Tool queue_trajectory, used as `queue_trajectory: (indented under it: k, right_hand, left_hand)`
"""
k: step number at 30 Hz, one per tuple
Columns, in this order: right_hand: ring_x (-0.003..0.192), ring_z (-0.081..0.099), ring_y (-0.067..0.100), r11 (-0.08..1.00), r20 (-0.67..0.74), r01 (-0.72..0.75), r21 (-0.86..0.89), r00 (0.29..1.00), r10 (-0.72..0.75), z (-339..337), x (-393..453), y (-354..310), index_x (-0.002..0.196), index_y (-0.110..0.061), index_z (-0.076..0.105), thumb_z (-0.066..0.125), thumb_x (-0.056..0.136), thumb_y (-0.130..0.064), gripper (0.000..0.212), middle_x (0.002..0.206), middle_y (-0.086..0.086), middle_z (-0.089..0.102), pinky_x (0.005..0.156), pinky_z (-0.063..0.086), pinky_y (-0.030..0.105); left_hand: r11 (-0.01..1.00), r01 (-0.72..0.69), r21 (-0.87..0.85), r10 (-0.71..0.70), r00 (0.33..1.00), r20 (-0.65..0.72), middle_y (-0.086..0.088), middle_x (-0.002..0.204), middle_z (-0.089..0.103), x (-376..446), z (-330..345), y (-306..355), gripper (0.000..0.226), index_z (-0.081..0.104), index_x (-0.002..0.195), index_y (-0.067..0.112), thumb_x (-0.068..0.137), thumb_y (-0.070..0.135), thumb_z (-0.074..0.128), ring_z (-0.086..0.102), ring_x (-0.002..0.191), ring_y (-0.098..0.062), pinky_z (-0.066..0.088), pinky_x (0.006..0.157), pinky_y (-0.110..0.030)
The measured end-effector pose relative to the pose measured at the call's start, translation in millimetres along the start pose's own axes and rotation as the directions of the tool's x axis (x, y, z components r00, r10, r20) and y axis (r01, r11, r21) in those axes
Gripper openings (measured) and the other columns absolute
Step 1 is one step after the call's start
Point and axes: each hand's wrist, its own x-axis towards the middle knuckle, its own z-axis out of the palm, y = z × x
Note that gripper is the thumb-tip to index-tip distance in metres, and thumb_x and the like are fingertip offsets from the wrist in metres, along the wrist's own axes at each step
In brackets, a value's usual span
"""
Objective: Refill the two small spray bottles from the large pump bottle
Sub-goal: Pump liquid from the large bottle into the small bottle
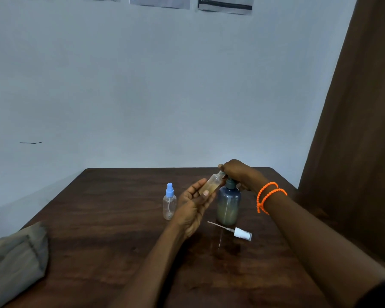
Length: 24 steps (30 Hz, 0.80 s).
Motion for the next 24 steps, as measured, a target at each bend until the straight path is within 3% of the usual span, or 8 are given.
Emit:
queue_trajectory:
  k: [2,5,8,11,16,19,22,24]
  right_hand:
    - [0.062,0.053,0.020,1.000,0.002,0.007,-0.008,1.000,-0.007,1.3,-0.6,1.9,0.087,-0.009,0.055,0.046,0.101,-0.021,0.021,0.076,0.009,0.058,0.058,0.042,0.025]
    - [0.078,0.057,0.028,0.994,0.020,0.001,-0.105,1.000,0.001,-5.1,-2.8,-3.2,0.090,-0.010,0.060,0.048,0.098,-0.028,0.024,0.088,0.010,0.063,0.073,0.044,0.037]
    - [0.073,0.057,0.025,0.993,0.028,0.002,-0.119,1.000,0.002,-6.0,-0.5,-5.3,0.091,-0.010,0.060,0.047,0.101,-0.031,0.026,0.081,0.006,0.063,0.067,0.043,0.031]
    - [0.059,0.056,0.017,0.999,0.023,0.009,0.036,1.000,-0.010,1.0,1.4,2.0,0.088,-0.008,0.057,0.046,0.104,-0.022,0.024,0.073,0.007,0.060,0.048,0.044,0.018]
    - [0.073,0.054,0.024,0.998,0.031,0.014,-0.066,0.999,-0.011,-5.8,-2.4,-2.9,0.086,-0.011,0.058,0.048,0.100,-0.025,0.023,0.080,0.004,0.059,0.066,0.042,0.033]
    - [0.073,0.058,0.024,0.992,0.030,-0.003,-0.123,1.000,0.007,-7.7,-0.4,-6.2,0.085,-0.011,0.060,0.049,0.101,-0.031,0.027,0.082,0.005,0.063,0.067,0.043,0.033]
    - [0.062,0.058,0.019,1.000,0.030,0.009,-0.004,1.000,-0.009,0.5,1.3,0.0,0.085,-0.010,0.059,0.047,0.103,-0.026,0.027,0.074,0.006,0.063,0.060,0.044,0.028]
    - [0.061,0.055,0.018,0.999,0.023,0.034,-0.019,0.999,-0.033,1.8,1.3,3.0,0.084,-0.009,0.058,0.047,0.103,-0.023,0.026,0.075,0.006,0.061,0.059,0.042,0.028]
  left_hand:
    - [1.000,0.004,0.007,-0.004,1.000,-0.002,-0.023,0.133,0.064,-1.7,0.7,0.1,0.045,0.053,0.132,-0.003,0.089,-0.013,0.058,0.060,0.127,-0.037,0.052,0.102,-0.041]
    - [1.000,0.011,-0.029,-0.011,1.000,0.001,-0.024,0.134,0.063,-3.9,3.1,-0.3,0.044,0.052,0.132,-0.005,0.090,-0.015,0.055,0.061,0.126,-0.037,0.052,0.102,-0.042]
    - [0.999,0.009,-0.040,-0.009,1.000,0.011,-0.024,0.134,0.063,-3.0,2.1,-1.0,0.044,0.051,0.133,-0.005,0.091,-0.015,0.054,0.060,0.126,-0.037,0.053,0.102,-0.042]
    - [1.000,-0.002,-0.005,0.002,1.000,-0.008,-0.022,0.131,0.065,-0.7,0.7,1.0,0.042,0.053,0.132,-0.003,0.091,-0.014,0.055,0.062,0.124,-0.035,0.057,0.098,-0.037]
    - [0.999,0.017,-0.040,-0.018,1.000,-0.015,-0.022,0.132,0.064,-5.1,3.7,1.5,0.043,0.052,0.133,-0.004,0.091,-0.015,0.054,0.062,0.124,-0.036,0.054,0.100,-0.041]
    - [0.999,0.017,-0.047,-0.017,1.000,0.002,-0.024,0.134,0.063,-4.0,3.9,1.5,0.043,0.052,0.133,-0.004,0.091,-0.015,0.054,0.062,0.125,-0.037,0.052,0.102,-0.043]
    - [1.000,0.002,-0.012,-0.002,1.000,-0.003,-0.022,0.131,0.065,-1.5,1.6,2.4,0.041,0.053,0.132,-0.003,0.092,-0.014,0.054,0.060,0.126,-0.037,0.053,0.101,-0.041]
    - [1.000,0.000,-0.006,-0.001,1.000,-0.013,-0.020,0.127,0.068,-2.5,1.9,1.6,0.038,0.055,0.130,-0.003,0.093,-0.014,0.053,0.062,0.124,-0.035,0.054,0.100,-0.040]
